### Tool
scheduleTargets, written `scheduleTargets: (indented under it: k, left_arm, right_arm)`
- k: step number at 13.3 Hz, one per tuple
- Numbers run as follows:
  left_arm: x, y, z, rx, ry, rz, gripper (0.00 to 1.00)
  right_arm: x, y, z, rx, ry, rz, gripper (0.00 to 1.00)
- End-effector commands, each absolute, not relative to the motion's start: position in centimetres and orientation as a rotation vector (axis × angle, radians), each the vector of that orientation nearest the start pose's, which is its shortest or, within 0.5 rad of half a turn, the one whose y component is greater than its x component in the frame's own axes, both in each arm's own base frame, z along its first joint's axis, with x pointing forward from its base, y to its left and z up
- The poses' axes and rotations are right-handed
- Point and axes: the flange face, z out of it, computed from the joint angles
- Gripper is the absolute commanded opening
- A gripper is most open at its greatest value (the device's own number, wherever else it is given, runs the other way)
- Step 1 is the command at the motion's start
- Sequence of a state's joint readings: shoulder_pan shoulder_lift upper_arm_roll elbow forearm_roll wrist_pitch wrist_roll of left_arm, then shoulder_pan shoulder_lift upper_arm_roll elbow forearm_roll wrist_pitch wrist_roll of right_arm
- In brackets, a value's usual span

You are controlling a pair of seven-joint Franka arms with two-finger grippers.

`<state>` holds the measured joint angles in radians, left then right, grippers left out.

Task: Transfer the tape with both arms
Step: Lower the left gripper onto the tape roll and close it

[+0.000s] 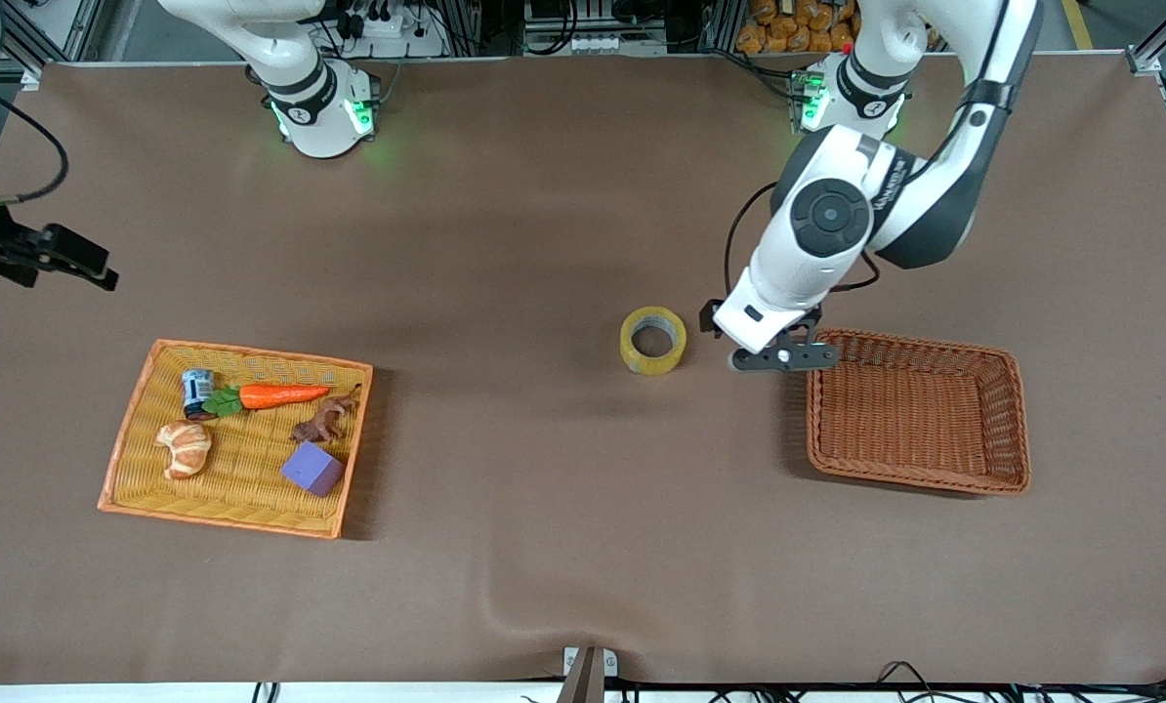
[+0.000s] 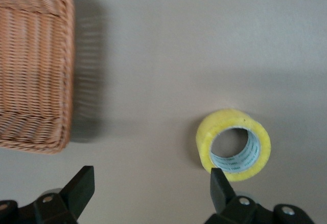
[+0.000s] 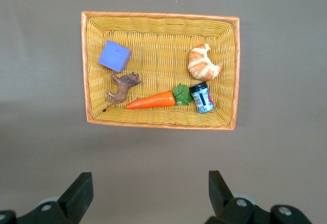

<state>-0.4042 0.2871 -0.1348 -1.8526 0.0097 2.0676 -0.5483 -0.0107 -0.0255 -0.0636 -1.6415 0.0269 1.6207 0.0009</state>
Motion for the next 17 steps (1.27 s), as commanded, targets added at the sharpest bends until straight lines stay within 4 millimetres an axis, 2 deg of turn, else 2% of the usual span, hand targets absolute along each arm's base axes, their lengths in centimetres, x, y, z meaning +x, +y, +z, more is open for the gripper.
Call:
scheduleTargets:
  k: [1, 3, 6, 8, 10, 12, 13, 14, 16, 17]
  left_arm:
    - [51.6, -32.2, 31.9, -3.144, -0.002, 0.13, 1.0]
    - [50.4, -32.2, 28.4, -3.176, -0.012, 0.069, 1.0]
    - [49.2, -35.2, 25.0, -3.184, -0.014, 0.093, 1.0]
    - [49.1, -36.0, 22.9, -3.195, -0.004, 0.093, 1.0]
    - [48.6, -36.7, 21.2, -3.186, 0.012, 0.124, 1.0]
    - [48.4, -36.8, 19.9, -3.182, 0.012, 0.141, 1.0]
    - [48.5, -36.9, 19.2, -3.181, 0.014, 0.148, 0.96]
    - [48.5, -37.0, 18.7, -3.177, 0.026, 0.154, 0.79]
    - [48.7, -37.6, 19.0, -3.187, 0.022, 0.144, 0.38]
    - [48.7, -37.6, 19.0, -3.187, 0.015, 0.144, 0.23]
  right_arm:
    - [54.3, -3.7, 61.7, -3.112, 0.097, 0.001, 1.0]
    - [54.3, -3.5, 61.8, -3.112, 0.091, 0.029, 1.0]
    - [54.4, -3.5, 62.2, -3.112, 0.091, 0.032, 1.0]
    - [54.6, -3.9, 62.1, -3.111, 0.1, 0.034, 1.0]
    - [55.1, -3.8, 63.0, -3.115, 0.097, 0.003, 1.0]
    - [55.1, -3.8, 63.1, -3.154, 0.08, 0.018, 1.0]
    - [55.2, -4.0, 62.9, -3.162, 0.054, 0.021, 1.0]
    - [55.3, -4.3, 62.3, -3.161, 0.018, 0.043, 1.0]
    - [55.5, -5.1, 61.6, -3.16, 0.015, 0.066, 1.0]
    - [55.8, -5.6, 60.8, -3.158, 0.027, 0.087, 1.0]
